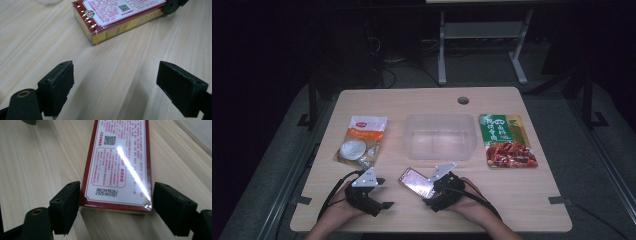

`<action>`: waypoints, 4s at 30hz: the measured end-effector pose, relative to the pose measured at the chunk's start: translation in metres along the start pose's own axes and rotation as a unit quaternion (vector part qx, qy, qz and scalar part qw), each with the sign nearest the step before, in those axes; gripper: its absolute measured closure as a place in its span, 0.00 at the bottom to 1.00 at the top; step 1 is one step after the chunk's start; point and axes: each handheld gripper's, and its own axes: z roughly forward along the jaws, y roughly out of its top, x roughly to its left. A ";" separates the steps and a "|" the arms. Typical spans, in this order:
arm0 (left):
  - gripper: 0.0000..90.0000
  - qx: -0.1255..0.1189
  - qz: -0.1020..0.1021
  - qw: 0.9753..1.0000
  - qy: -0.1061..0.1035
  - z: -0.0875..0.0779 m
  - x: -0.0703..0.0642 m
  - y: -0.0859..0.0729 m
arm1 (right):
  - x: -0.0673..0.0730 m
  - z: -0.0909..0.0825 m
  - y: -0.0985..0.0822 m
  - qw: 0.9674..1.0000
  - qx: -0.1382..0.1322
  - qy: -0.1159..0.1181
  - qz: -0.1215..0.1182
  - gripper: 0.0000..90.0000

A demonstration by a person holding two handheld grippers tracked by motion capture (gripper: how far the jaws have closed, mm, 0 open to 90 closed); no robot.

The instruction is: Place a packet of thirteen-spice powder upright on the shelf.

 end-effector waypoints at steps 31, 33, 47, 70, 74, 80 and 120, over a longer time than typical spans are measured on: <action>0.16 -0.020 0.016 1.000 -0.010 -0.007 0.000 0.008 | -0.019 -0.019 -0.003 0.996 -0.006 0.051 -0.073 0.35; 0.16 -0.027 0.019 0.999 -0.015 -0.007 0.000 0.011 | -0.023 -0.024 -0.005 0.995 -0.008 0.057 -0.078 0.35; 0.16 -0.037 0.077 0.994 -0.063 0.000 0.002 0.058 | -0.055 -0.059 -0.019 0.989 -0.030 0.093 -0.110 0.35; 0.16 -0.014 0.157 0.976 -0.153 0.040 -0.003 0.115 | -0.064 -0.077 -0.022 0.978 -0.067 0.126 -0.149 0.35; 0.16 -0.004 0.167 0.974 -0.156 0.041 -0.004 0.115 | -0.063 -0.079 -0.021 0.975 -0.081 0.131 -0.158 0.35; 0.21 -0.009 0.166 0.973 -0.158 0.039 -0.005 0.115 | -0.058 -0.082 -0.020 0.976 -0.088 0.138 -0.146 0.35; 0.35 -0.001 0.130 0.979 -0.154 0.029 0.013 0.105 | -0.055 -0.083 -0.062 0.994 -0.053 0.052 -0.077 0.15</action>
